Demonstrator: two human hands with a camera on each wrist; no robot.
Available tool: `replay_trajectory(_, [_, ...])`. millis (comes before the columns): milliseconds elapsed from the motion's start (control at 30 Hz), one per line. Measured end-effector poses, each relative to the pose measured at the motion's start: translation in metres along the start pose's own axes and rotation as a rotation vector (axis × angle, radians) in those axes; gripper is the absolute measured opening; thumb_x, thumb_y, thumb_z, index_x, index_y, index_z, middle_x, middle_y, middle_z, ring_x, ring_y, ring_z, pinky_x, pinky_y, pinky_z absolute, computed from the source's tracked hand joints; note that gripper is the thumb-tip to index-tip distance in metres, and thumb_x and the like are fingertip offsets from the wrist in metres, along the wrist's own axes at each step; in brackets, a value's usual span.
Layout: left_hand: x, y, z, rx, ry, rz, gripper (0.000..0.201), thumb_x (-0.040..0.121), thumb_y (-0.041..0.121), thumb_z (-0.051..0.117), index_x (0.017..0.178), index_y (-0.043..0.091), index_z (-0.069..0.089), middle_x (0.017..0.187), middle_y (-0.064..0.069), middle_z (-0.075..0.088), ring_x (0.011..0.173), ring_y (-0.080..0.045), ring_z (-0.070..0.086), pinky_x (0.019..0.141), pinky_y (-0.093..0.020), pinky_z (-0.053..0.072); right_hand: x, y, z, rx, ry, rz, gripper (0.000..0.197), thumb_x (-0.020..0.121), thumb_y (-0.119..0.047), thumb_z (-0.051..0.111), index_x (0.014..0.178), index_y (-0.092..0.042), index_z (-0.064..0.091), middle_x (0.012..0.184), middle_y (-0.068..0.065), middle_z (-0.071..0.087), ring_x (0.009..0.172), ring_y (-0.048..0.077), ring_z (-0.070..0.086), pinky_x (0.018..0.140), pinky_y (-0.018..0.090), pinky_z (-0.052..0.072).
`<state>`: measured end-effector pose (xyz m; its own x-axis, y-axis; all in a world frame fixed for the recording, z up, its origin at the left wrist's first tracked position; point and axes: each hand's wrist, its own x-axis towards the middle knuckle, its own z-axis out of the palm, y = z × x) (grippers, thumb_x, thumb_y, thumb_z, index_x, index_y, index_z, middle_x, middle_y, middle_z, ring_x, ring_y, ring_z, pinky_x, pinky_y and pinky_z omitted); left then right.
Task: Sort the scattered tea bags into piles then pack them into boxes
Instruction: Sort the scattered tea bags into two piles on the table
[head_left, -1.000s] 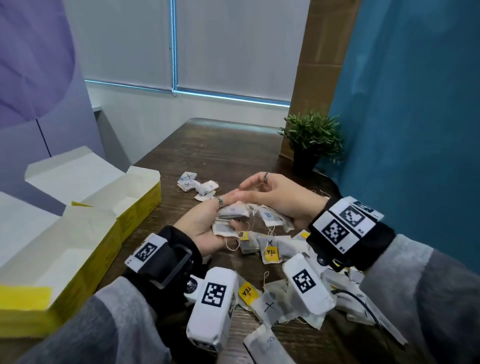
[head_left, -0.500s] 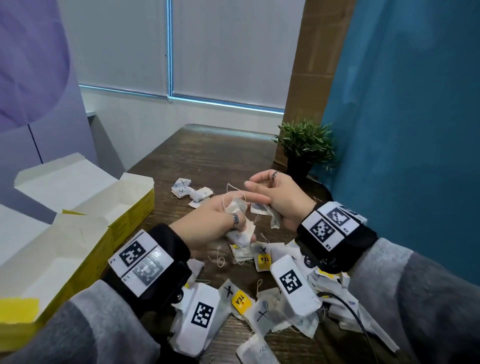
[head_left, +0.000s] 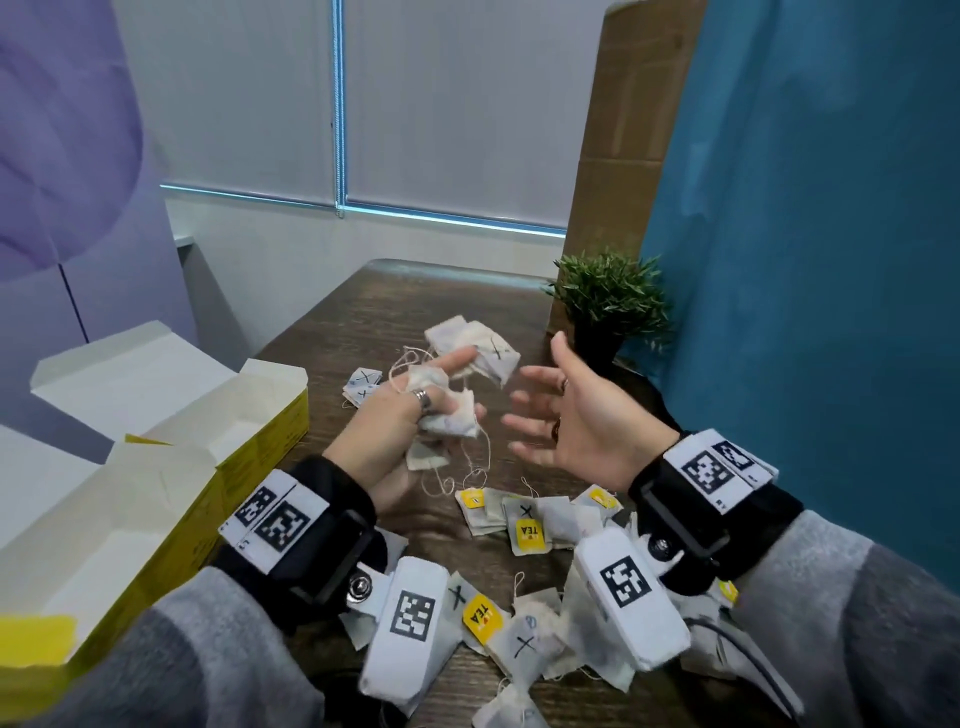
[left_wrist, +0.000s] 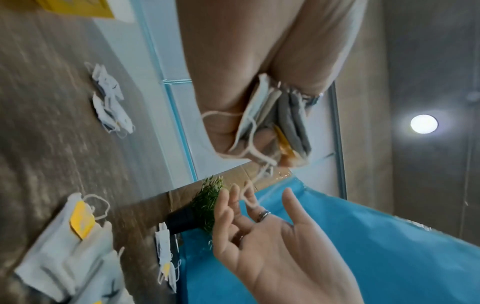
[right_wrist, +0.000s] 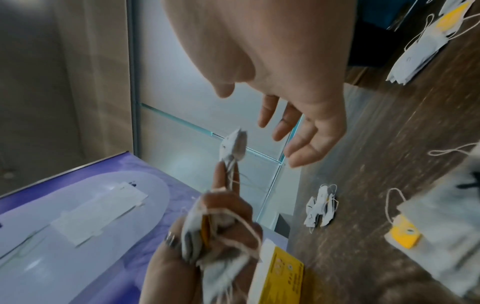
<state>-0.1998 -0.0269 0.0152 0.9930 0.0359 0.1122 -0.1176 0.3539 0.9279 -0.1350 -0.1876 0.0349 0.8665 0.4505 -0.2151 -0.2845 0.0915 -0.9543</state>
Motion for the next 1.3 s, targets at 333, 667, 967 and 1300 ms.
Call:
replay_trajectory(333, [0.011,-0.012,0.024,0.007,0.251,0.282,0.052,0.087,-0.004,0.039,0.112,0.036,0.060,0.123,-0.004,0.062,0.108,-0.027,0.062,0.095,-0.043,0.050,-0.015,0.025,0.042,0.018,-0.306,-0.081,0.024,0.096,-0.033,0.045,0.109,-0.021,0.060,0.084,-0.001,0.056,0.075,0.014,0.050,0.082,0.034,0.050])
replay_trajectory(667, [0.005,-0.011,0.024,-0.119,0.154,0.164,0.045,0.068,0.051,0.059,0.106,0.029,0.065,0.096,-0.004,0.069,0.074,-0.013,0.066,0.059,-0.025,0.052,-0.002,0.025,0.026,0.099,-0.197,-0.116,0.008,0.091,-0.009,0.055,0.098,-0.012,0.054,0.080,0.004,0.063,0.056,0.008,0.062,0.048,0.020,0.050])
replay_trajectory(967, [0.084,-0.018,-0.042,0.289,0.379,-0.031,0.035,0.092,-0.012,0.035,0.120,-0.007,0.056,0.096,-0.014,0.062,0.068,-0.016,0.060,0.070,-0.023,0.052,0.069,-0.005,-0.068,-0.219,0.189,-0.126,0.021,0.093,0.001,0.047,0.077,-0.012,0.048,0.078,0.006,0.054,0.070,0.014,0.055,0.048,0.022,0.054])
replay_trajectory(1300, [0.122,-0.010,-0.055,0.670,0.226,-0.365,0.047,0.088,-0.016,0.028,0.121,0.007,0.053,0.085,-0.014,0.055,0.071,-0.022,0.055,0.062,-0.030,0.050,0.128,-0.012,-0.120,-1.126,0.548,0.009,0.038,0.086,-0.029,0.064,0.116,-0.006,0.058,0.116,0.011,0.062,0.107,0.027,0.058,0.090,0.036,0.045])
